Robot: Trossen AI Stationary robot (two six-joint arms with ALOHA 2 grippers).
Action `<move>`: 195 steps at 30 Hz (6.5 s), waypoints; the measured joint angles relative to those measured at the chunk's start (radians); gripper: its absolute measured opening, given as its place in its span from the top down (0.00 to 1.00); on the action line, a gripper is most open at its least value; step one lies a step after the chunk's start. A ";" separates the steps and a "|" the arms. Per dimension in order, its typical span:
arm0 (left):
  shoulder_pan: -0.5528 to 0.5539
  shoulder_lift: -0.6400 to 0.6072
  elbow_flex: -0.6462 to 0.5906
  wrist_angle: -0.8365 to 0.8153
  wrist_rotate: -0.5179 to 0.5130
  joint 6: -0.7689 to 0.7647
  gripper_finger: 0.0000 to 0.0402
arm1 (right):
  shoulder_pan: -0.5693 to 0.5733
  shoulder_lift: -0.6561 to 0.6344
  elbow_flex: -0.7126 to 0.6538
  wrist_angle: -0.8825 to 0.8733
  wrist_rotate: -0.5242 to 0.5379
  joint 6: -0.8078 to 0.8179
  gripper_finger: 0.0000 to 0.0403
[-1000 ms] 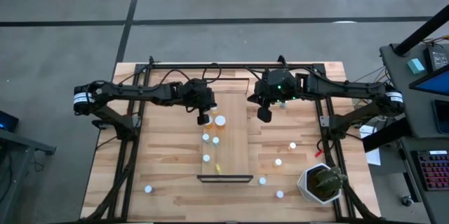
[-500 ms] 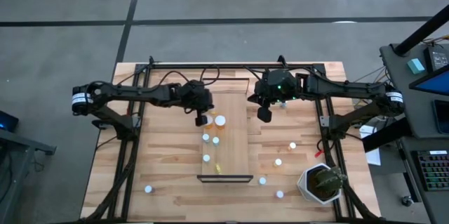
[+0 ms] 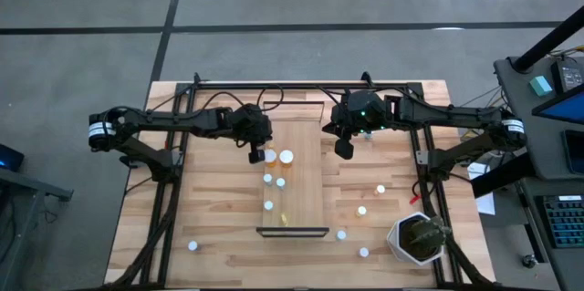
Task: Pick and place medicine bottles onto shelf by color
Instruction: Put the yellow pill bottle on the shelf, then adjust the yellow pill bottle on the shelf
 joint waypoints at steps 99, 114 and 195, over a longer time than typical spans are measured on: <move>-0.557 -0.506 0.056 0.166 -0.140 -0.076 1.00 | 0.375 0.689 0.523 -0.124 -0.236 -0.984 0.53; -0.557 -0.522 0.056 0.193 -0.140 -0.076 1.00 | 0.370 0.690 0.506 -0.096 -0.291 -1.022 0.53; -0.557 -0.510 0.055 0.200 -0.139 -0.052 1.00 | 0.341 0.803 0.424 0.079 -0.454 -0.973 0.58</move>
